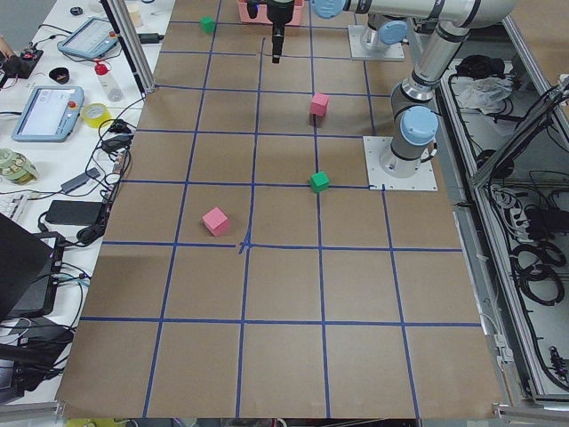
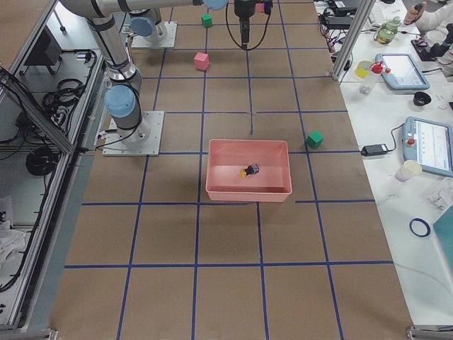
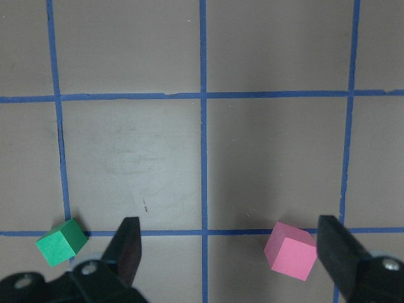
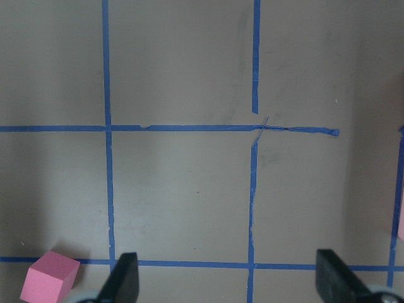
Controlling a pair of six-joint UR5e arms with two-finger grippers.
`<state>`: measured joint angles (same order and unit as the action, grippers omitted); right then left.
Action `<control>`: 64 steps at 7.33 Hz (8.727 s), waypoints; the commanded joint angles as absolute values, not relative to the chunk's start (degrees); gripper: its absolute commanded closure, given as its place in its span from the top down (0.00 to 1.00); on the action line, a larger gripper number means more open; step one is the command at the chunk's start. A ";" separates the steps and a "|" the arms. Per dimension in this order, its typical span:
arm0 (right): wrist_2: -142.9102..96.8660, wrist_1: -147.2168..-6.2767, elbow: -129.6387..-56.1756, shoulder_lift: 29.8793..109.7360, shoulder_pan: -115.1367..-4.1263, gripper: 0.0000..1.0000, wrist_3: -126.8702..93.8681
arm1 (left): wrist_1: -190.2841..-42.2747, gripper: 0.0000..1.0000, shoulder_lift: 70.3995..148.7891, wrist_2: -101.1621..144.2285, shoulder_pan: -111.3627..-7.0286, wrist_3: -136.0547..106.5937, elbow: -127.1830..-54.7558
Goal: Align button upright
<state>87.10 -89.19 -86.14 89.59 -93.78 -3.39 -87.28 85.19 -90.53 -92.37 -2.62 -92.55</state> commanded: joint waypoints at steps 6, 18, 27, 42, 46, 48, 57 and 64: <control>91.37 -90.08 -87.27 88.95 -90.99 1.00 -0.12 | -87.28 1.00 85.25 -90.53 -92.37 -2.55 -92.55; 91.23 -117.60 -99.47 69.88 -55.90 1.00 30.17 | -87.28 1.00 85.25 -90.53 -92.37 -2.55 -92.55; 91.58 -126.65 -106.88 66.80 -55.81 1.00 34.28 | -87.28 1.00 85.17 -90.53 -92.37 -2.55 -92.55; 93.61 -102.57 -89.47 75.15 -70.78 0.00 14.32 | -87.28 1.00 85.17 -90.53 -92.37 -2.55 -92.55; 93.34 -107.39 -90.52 67.62 -92.43 0.00 -3.49 | -87.36 1.00 85.17 -90.53 -92.37 -2.55 -92.55; 84.95 -111.61 -91.06 65.84 -96.91 0.00 -9.55 | -87.28 1.00 85.17 -90.53 -92.37 -2.55 -92.55; 81.12 -124.54 -83.68 51.87 -109.33 0.00 -21.88 | -87.28 1.00 85.17 -90.62 -92.29 -2.55 -92.55; 82.18 -127.25 -83.49 50.54 -109.34 0.99 -24.17 | -87.28 1.00 85.17 -90.62 -92.37 -2.64 -92.37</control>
